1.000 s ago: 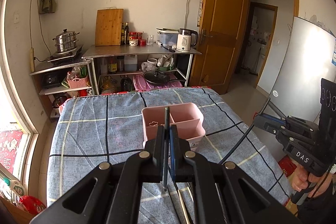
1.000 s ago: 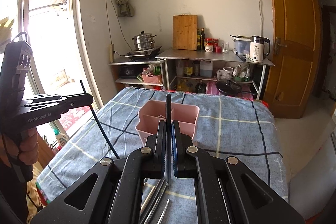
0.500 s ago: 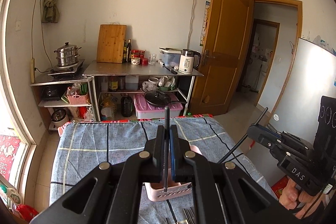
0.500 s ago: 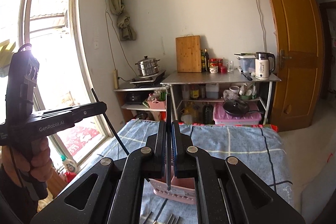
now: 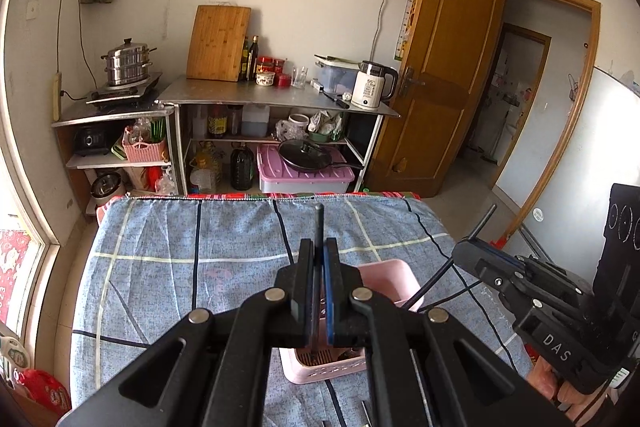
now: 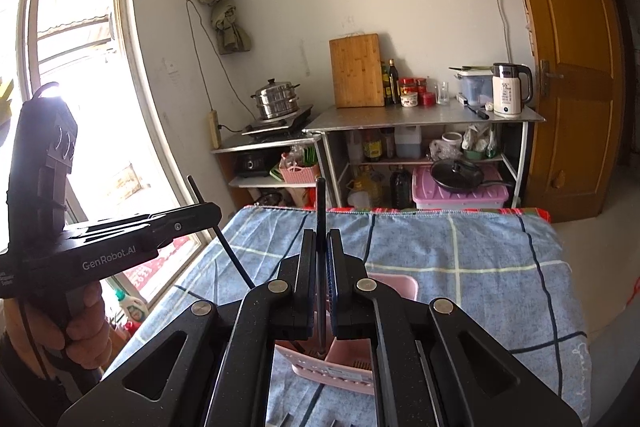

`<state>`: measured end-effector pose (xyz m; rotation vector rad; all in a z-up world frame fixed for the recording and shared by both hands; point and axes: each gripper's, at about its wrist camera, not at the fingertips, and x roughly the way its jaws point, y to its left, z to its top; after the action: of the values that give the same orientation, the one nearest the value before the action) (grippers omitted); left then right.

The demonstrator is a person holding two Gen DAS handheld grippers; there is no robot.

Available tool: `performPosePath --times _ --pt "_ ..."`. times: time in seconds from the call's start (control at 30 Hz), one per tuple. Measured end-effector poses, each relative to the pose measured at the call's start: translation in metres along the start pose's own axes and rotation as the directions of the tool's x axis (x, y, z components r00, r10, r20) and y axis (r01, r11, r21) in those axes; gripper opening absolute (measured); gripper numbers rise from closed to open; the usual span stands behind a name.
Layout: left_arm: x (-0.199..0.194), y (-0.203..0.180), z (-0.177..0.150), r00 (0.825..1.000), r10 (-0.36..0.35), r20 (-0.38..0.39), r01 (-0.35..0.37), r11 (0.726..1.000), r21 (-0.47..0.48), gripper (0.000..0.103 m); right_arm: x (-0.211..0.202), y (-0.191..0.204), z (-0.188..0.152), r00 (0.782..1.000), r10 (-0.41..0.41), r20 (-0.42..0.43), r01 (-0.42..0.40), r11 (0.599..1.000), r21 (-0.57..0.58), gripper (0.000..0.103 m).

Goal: Organize utensils
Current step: 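Lower the left gripper's chopstick into the basket and open it while the right gripper releases its own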

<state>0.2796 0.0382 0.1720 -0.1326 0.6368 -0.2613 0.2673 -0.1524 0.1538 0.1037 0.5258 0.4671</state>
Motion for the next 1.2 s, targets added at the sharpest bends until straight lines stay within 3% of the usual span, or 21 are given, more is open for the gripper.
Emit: performPosePath --times 0.3,0.37,0.43,0.53,0.83,1.2 --pt "0.036 0.01 -0.012 0.998 0.013 -0.068 -0.015 1.0 -0.026 0.006 0.034 -0.008 -0.011 0.996 -0.011 -0.093 0.012 1.0 0.02 0.005" --pt "0.037 0.011 -0.014 0.998 0.014 -0.059 -0.016 0.999 -0.03 0.011 0.037 -0.011 -0.012 0.994 -0.008 -0.108 0.011 1.0 0.028 0.005" --pt "0.034 0.013 -0.014 0.999 0.032 -0.037 -0.033 0.999 -0.035 0.032 0.04 -0.012 -0.011 0.993 -0.01 -0.119 0.013 1.0 0.024 0.006" --pt "0.024 0.017 -0.013 0.999 0.032 0.007 -0.032 0.998 -0.048 0.04 0.035 -0.012 -0.009 0.994 -0.017 -0.107 0.019 1.0 0.017 0.016" --pt "-0.025 0.02 -0.03 0.994 0.033 0.107 -0.027 0.998 -0.052 0.043 -0.01 -0.018 -0.012 0.999 -0.02 -0.029 0.021 1.0 0.016 0.017" --pt "-0.075 0.005 -0.099 0.991 -0.002 0.137 0.005 1.0 -0.017 0.043 -0.088 -0.014 -0.064 1.0 -0.008 0.017 0.008 1.0 -0.003 0.017"
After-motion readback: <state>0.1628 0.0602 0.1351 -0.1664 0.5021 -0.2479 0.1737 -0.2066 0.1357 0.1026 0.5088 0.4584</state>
